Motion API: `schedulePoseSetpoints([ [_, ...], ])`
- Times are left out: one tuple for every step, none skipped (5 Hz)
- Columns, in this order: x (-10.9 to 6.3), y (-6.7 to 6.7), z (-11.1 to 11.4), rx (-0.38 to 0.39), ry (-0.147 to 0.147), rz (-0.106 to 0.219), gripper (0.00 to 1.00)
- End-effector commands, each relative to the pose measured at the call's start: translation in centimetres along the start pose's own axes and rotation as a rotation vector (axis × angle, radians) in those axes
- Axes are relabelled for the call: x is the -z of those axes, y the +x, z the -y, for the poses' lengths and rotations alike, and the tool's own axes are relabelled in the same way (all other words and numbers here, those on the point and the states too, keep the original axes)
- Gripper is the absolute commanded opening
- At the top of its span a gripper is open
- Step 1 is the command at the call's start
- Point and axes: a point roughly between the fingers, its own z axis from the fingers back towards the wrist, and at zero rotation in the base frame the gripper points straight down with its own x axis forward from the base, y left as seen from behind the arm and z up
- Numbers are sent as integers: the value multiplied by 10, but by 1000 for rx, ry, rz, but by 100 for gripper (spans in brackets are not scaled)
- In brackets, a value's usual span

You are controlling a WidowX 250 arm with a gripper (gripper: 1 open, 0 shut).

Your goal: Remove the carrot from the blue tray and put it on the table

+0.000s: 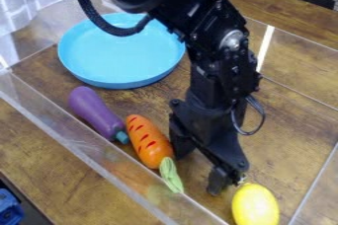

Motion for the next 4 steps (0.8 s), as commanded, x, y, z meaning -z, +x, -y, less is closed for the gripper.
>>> schedulePoseSetpoints([
  [-14,9,13,34,-6,67,100],
  [-14,11,22,49,-8,76,100],
  [-14,12,26,57,-11,82,100],
  [-14,15,29,62,-14,88,100],
])
